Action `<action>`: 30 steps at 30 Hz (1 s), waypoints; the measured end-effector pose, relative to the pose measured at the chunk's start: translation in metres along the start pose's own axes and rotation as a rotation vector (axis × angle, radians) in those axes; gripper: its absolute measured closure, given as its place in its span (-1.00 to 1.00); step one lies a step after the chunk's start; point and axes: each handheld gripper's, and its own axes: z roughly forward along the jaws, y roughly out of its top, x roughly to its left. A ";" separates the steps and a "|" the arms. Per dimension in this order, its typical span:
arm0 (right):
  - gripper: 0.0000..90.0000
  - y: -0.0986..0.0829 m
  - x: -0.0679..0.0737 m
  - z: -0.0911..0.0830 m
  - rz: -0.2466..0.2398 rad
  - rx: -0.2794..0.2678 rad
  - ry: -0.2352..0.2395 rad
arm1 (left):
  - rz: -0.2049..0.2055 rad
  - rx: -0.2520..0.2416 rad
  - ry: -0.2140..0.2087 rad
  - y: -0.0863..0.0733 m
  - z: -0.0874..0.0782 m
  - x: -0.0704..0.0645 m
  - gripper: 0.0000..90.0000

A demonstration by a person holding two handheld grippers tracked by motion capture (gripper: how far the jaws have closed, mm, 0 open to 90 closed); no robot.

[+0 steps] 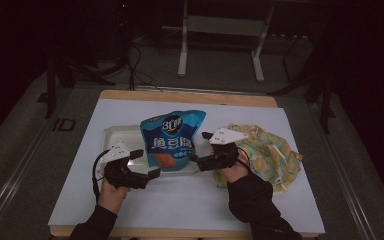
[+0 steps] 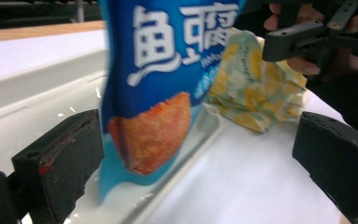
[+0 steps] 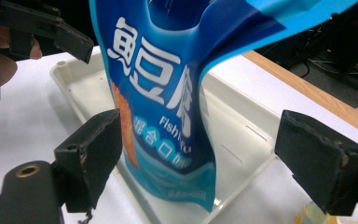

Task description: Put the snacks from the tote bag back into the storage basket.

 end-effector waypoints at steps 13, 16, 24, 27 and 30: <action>-0.67 -0.014 0.002 -0.026 0.012 -0.016 -0.015 | 0.018 -0.011 -0.036 -0.010 0.000 -0.024 -0.94; -0.67 -0.019 0.003 -0.039 0.011 -0.031 -0.014 | 0.027 -0.013 -0.063 -0.012 0.000 -0.033 -0.94; -0.67 -0.031 0.005 -0.064 0.029 -0.059 -0.034 | 0.052 -0.004 -0.115 -0.011 0.009 -0.046 -0.94; -0.67 -0.035 0.005 -0.069 0.029 -0.062 -0.038 | 0.058 0.001 -0.130 -0.010 0.013 -0.048 -0.94; -0.67 -0.041 0.005 -0.078 0.026 -0.058 -0.050 | 0.070 0.011 -0.142 -0.009 0.018 -0.052 -0.94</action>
